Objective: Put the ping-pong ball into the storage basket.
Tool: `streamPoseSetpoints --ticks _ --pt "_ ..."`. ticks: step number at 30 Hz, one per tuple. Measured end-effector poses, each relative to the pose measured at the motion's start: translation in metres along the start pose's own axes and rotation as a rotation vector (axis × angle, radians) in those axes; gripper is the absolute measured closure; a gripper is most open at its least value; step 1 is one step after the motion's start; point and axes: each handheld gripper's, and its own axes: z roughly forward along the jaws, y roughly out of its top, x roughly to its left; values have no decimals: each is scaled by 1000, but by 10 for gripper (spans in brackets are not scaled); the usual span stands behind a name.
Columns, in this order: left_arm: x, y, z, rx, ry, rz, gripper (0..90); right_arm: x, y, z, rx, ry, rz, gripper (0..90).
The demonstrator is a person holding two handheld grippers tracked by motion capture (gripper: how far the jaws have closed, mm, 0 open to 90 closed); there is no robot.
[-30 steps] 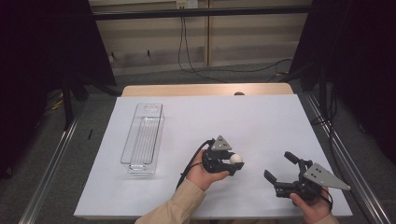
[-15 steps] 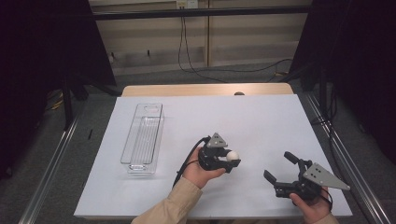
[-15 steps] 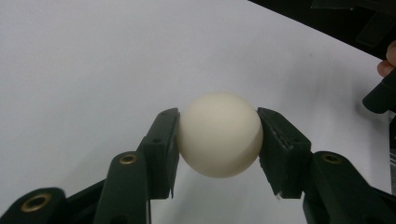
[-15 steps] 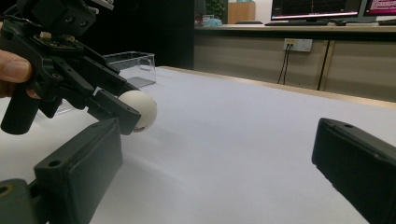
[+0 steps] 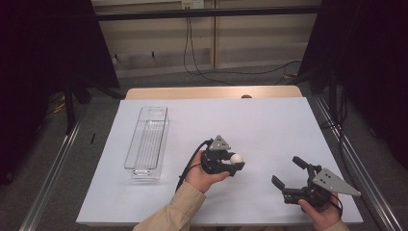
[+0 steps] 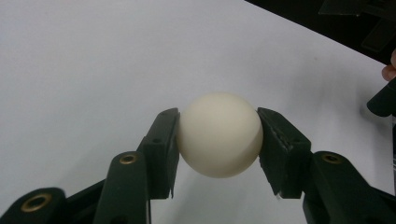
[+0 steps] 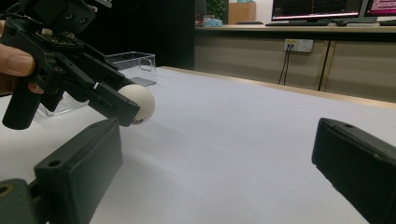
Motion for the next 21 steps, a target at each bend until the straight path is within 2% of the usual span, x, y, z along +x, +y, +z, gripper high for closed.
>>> streamPoseSetpoints --ticks 21 --pt "12 -4 -12 -28 30 -19 512 0 0 1 5 0 0 15"
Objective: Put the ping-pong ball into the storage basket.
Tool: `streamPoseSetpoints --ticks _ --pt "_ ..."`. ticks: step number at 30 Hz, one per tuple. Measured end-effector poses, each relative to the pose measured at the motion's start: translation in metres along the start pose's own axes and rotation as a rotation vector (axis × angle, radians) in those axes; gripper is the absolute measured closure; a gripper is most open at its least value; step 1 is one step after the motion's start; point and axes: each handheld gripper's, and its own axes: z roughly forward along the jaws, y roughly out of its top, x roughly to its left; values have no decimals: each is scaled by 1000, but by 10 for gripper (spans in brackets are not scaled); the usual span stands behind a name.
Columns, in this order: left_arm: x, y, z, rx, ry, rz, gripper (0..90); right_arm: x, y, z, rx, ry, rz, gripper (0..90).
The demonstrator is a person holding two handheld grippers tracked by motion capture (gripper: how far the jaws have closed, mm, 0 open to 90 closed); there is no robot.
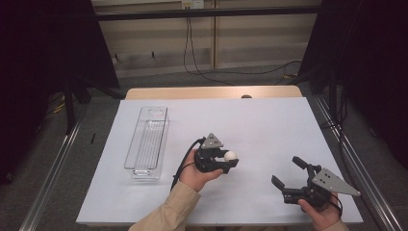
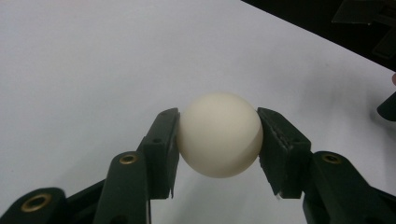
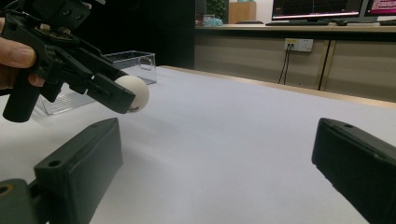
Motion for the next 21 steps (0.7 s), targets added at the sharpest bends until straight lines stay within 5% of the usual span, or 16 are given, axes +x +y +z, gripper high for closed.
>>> streamPoseSetpoints --ticks 21 --pt "8 -7 -9 -19 13 -18 513 0 0 0 3 -3 0 15"
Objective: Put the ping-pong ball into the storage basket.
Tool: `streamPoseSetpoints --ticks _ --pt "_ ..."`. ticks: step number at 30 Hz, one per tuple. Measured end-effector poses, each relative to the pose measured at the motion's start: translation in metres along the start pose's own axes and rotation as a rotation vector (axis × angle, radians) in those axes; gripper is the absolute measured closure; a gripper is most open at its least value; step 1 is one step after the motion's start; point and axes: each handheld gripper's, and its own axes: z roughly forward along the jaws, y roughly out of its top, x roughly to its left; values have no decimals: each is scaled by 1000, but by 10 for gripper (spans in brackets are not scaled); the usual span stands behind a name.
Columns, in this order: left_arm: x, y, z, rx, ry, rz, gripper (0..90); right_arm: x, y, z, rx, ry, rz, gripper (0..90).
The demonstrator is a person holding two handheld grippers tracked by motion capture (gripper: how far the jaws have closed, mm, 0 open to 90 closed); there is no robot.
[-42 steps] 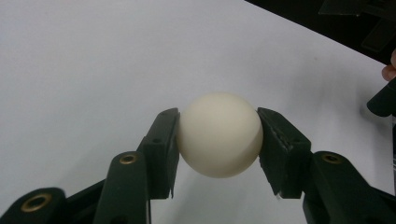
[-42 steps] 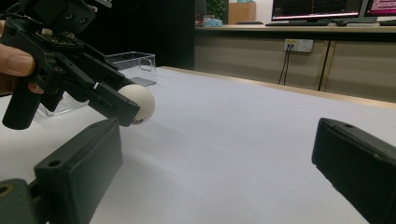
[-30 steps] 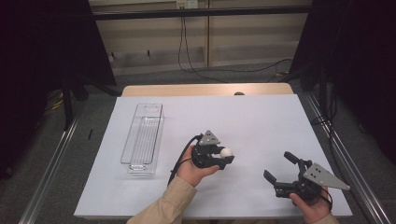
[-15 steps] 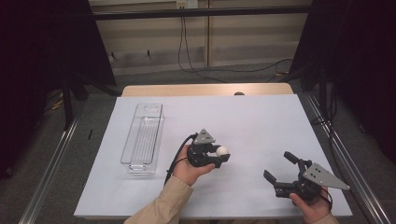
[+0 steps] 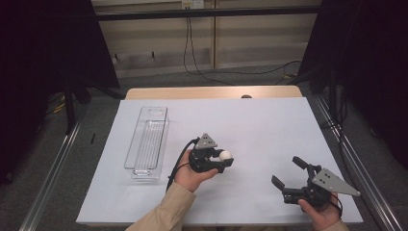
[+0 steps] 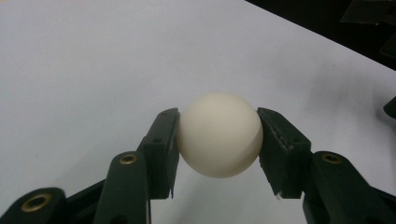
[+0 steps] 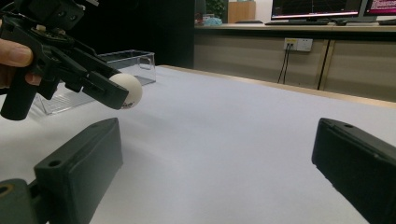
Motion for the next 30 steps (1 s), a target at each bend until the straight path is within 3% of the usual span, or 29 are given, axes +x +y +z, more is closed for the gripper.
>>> streamPoseSetpoints --ticks 30 --pt "14 -2 -19 -16 38 -24 513 0 1 0 -3 5 -12 15"
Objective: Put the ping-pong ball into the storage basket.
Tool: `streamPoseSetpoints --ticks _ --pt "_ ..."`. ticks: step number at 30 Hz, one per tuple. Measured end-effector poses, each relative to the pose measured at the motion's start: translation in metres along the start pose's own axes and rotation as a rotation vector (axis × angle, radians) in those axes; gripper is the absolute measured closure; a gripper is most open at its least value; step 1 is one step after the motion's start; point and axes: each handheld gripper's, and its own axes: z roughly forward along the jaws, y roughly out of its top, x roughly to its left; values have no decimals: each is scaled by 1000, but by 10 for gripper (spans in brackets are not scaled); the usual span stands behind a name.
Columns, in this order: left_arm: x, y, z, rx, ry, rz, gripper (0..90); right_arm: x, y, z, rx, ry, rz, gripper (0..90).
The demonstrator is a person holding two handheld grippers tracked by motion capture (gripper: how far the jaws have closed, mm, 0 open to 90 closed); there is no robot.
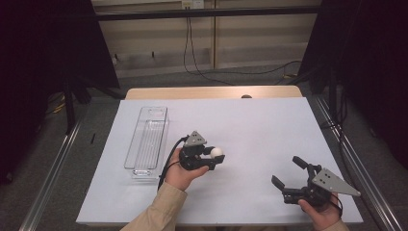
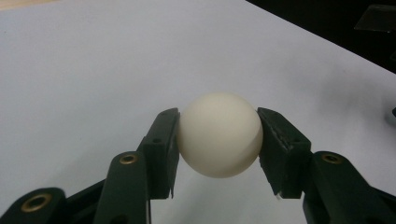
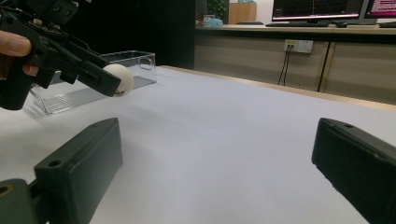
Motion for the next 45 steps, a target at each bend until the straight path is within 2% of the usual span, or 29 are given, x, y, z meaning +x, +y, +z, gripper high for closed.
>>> streamPoseSetpoints --ticks 14,21,22,25,26,30,34,38,40,45 --pt "5 0 -3 5 -4 -11 513 0 0 0 0 -3 1 15" --pt "8 0 -7 2 13 -21 513 0 0 1 -3 2 2 15" --pt "8 0 -7 -12 3 -28 513 0 0 1 -3 2 2 15" --pt "10 0 -10 3 23 -23 513 0 0 0 -1 -4 3 15" --pt "11 0 -9 -13 12 -33 513 0 0 1 0 -3 1 15" --pt "13 0 -12 -5 24 -27 513 0 0 1 -3 -1 5 15" --pt "14 0 -13 -15 21 -40 513 0 -1 1 -2 -3 3 15" --pt "15 0 -16 -4 41 -29 512 1 -1 1 4 0 -2 15" --pt "16 0 -16 -20 33 -38 513 1 -1 1 4 -1 4 15" --pt "18 0 -18 -18 37 -43 513 0 -1 0 5 1 1 15"
